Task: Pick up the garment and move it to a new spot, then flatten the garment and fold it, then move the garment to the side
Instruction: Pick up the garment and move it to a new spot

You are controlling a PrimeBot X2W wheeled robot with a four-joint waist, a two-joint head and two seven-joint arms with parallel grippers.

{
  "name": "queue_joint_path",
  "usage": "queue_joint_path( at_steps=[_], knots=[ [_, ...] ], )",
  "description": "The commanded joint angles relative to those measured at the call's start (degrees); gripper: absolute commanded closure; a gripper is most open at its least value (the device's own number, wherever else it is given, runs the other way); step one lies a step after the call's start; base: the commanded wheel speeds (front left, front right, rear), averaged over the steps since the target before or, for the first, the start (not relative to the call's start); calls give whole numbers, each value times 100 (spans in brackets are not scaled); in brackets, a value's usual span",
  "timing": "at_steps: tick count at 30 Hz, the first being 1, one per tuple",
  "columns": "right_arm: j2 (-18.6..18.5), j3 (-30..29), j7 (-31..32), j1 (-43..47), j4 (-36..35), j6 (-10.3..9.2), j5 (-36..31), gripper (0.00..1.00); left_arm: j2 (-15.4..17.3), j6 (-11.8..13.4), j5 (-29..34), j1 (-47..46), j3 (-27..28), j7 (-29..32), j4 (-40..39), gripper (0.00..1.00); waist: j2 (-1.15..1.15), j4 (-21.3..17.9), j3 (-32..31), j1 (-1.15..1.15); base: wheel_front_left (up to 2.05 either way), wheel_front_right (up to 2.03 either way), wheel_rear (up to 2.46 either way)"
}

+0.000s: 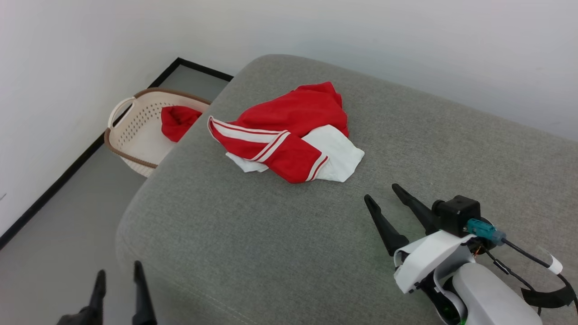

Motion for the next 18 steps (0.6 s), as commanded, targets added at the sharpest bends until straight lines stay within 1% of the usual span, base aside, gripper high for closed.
queue_joint_path(
  at_steps=[1, 4, 9, 10, 12, 14, 18],
  knots=[
    [-49, 14, -32, -53, 9, -4, 47, 0, -9, -40, -11, -37, -40, -3, 2, 0, 0, -13, -10, 0, 0, 0, 0],
    [-95, -97, -43, 108, -65, -4, 95, 0, 9, -176, 77, -211, -171, -3, 56, 0, 0, -51, -32, 0, 0, 0, 0],
    [-143, -551, -42, 630, -479, -4, -50, 0, 359, -484, 219, -858, -494, 44, 371, 0, 0, -186, -158, 0, 0, 0, 0],
    [-101, -625, -44, 774, -599, -4, -93, 0, 459, -530, 216, -1012, -535, 78, 441, 0, 0, -276, -174, 0, 0, 0, 0],
    [-40, -674, -44, 913, -856, -4, -202, 0, 650, -587, 161, -1291, -526, 100, 511, 0, 0, -641, -66, 0, 0, 0, 0],
    [-68, -752, -45, 1017, -1059, -5, -335, 0, 784, -626, 72, -1619, -509, 130, 551, 0, 0, -1018, 94, 0, 0, 0, 0],
    [-82, -861, -44, 1006, -1345, -5, -523, 0, 1218, -688, -13, -2341, -527, 233, 792, 0, 0, -1726, 497, 0, 0, 0, 0]
  ],
)
